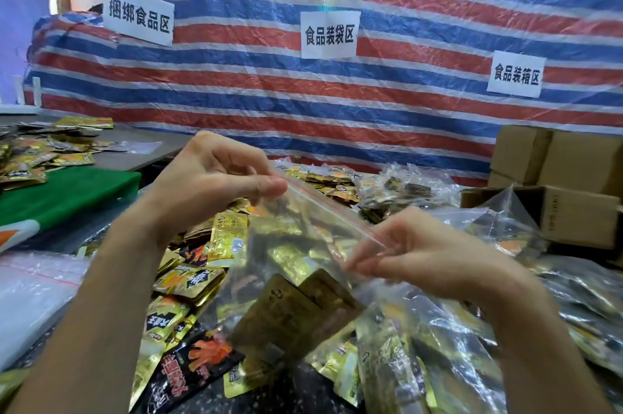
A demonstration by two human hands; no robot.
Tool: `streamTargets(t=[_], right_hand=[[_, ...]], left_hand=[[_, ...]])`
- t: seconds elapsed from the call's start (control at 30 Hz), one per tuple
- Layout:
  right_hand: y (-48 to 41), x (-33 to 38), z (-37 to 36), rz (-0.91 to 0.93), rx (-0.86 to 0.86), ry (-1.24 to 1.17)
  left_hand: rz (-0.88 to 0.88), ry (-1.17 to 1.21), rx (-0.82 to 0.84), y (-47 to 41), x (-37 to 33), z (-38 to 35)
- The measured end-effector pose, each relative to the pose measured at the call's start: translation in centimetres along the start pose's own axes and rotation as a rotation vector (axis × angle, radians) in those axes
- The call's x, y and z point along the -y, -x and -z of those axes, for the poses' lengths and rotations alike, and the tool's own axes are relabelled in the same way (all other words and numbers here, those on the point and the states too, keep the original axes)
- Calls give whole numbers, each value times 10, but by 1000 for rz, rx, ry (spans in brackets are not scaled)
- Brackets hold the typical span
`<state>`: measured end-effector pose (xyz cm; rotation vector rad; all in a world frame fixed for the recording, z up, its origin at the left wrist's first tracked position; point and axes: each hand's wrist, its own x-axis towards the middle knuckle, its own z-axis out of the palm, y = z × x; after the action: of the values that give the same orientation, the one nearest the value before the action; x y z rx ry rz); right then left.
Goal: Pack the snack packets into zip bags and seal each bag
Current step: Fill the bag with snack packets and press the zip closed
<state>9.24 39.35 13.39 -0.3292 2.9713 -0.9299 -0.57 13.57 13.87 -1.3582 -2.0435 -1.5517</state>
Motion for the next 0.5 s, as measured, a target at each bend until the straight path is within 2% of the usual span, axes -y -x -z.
streamTargets(t=[0.1, 0.2, 0.33, 0.5], right_hand=[[10, 2, 3, 0, -123, -199], [18, 3, 22, -37, -234, -249], [32, -2, 61, -98, -466, -144], [63, -22, 104, -157, -1022, 236]], left_hand=[[-42, -18, -76, -2, -3, -1], [7, -134, -39, -6, -8, -7], [115, -319, 65, -11, -10, -18], [144, -368, 202, -10, -14, -21]])
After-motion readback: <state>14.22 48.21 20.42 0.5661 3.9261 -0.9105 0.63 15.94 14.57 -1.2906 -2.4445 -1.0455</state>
